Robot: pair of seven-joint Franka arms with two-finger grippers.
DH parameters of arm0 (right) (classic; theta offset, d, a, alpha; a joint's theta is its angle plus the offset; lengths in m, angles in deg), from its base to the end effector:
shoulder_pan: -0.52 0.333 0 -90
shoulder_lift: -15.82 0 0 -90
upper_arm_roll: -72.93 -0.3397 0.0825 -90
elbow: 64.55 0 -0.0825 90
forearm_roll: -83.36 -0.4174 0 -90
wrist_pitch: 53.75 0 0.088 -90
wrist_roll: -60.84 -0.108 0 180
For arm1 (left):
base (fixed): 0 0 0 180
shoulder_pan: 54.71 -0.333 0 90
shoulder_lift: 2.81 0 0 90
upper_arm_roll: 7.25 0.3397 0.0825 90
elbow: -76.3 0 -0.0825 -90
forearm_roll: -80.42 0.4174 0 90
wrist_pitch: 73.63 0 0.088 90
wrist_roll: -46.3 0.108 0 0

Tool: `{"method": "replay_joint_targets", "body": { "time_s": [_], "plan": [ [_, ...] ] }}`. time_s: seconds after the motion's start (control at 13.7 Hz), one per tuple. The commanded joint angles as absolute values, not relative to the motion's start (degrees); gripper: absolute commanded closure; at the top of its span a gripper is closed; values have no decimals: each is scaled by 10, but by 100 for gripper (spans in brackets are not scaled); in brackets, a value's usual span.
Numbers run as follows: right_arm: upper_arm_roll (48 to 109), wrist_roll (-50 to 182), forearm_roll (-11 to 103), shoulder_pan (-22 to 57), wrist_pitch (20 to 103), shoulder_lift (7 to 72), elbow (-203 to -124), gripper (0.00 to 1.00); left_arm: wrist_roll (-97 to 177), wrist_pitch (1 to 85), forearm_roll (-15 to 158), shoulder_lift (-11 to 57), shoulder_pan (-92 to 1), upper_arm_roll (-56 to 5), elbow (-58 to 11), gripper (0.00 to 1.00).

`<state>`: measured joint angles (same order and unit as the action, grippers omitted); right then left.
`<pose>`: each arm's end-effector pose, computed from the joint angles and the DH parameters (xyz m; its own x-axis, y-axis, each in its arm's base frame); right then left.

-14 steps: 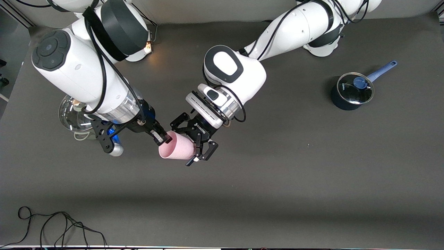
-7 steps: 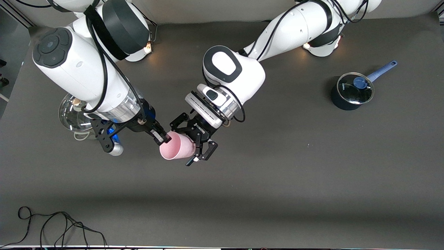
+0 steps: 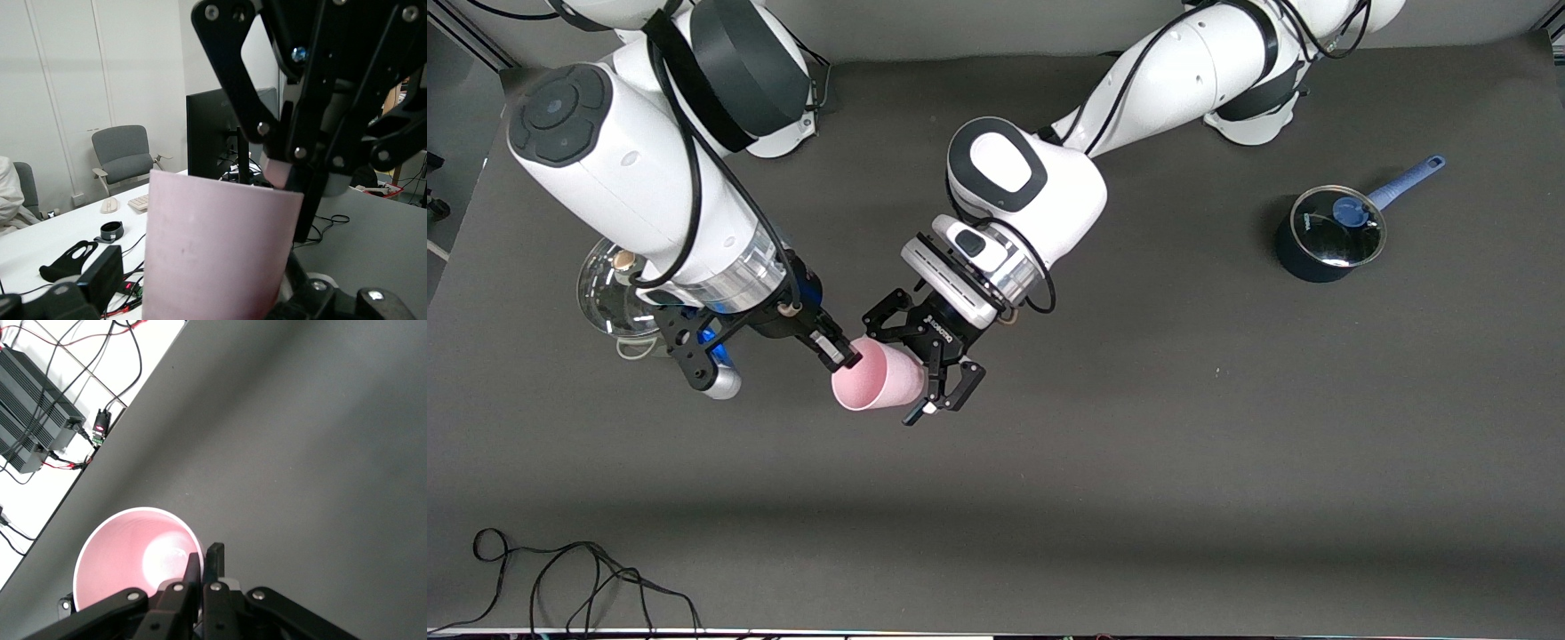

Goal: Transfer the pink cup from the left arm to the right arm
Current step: 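Pull the cup away with the right gripper while the left gripper opens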

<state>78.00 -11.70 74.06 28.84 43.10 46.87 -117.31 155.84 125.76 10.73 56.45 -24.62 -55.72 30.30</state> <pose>0.6840 0.3358 0.6247 0.6685 -0.7425 -0.0422 -0.7265 -0.6398 -0.2506 0.6173 -0.5743 0.4555 0.0958 -0.1366 0.9860 -0.7013 -0.7122 -0.0305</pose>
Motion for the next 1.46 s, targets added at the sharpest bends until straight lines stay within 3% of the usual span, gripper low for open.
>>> {"method": "replay_joint_targets", "body": {
  "time_s": [0.0, 0.37, 0.88, 1.25, 1.39],
  "plan": [
    [790, -83, 761, 271, 409, 471, -1152, 100, 1541, 1269, 120, 556, -249, -538, 301, 0],
    [790, -11, 776, 207, 407, 471, -1153, 100, 1544, 1262, 128, 557, -262, -519, 288, 0],
    [788, 198, 841, 76, 406, 474, -1162, 100, 1547, 1175, 161, 519, -390, -520, 151, 0],
    [788, 355, 872, 16, 406, 474, -1184, 100, 1547, 1017, 219, 508, -499, -518, 97, 0],
    [788, 368, 873, 18, 409, 470, -1218, 100, 1546, 916, 271, 505, -571, -518, 65, 0]
  ]
}}
